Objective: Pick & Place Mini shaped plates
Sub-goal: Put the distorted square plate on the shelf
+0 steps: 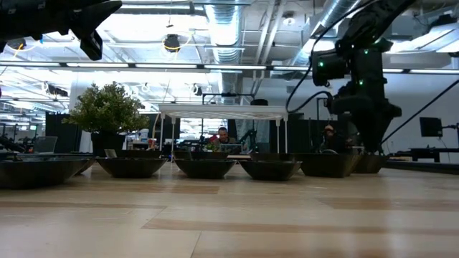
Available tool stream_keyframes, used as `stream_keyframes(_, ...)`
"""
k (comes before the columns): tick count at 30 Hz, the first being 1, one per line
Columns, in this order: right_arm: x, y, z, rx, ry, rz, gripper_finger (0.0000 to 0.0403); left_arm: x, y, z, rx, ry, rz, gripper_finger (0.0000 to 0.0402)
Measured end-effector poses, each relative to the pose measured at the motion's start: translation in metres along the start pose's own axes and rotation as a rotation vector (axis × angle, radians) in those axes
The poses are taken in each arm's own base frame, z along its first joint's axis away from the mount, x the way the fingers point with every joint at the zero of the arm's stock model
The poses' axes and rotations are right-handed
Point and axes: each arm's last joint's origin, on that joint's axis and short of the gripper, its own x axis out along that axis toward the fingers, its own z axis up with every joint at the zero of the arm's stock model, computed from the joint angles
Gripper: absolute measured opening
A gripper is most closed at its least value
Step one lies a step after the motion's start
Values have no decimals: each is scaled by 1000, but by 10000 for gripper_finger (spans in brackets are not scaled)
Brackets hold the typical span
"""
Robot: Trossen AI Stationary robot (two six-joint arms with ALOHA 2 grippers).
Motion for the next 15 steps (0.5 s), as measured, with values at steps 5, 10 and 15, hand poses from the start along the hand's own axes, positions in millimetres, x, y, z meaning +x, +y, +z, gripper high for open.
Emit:
stream_keyframes(5, 10, -3, 2, 18, 41, -23, 75, 0, 0, 0, 0, 0, 0, 67)
stream_keyframes(10, 11, -3, 4, 17, 33, -17, 77, 0, 0, 0, 0, 0, 0, 67)
stream_keyframes(15, 10, -4, 1, 18, 58, -28, 77, 0, 0, 0, 0, 0, 0, 67)
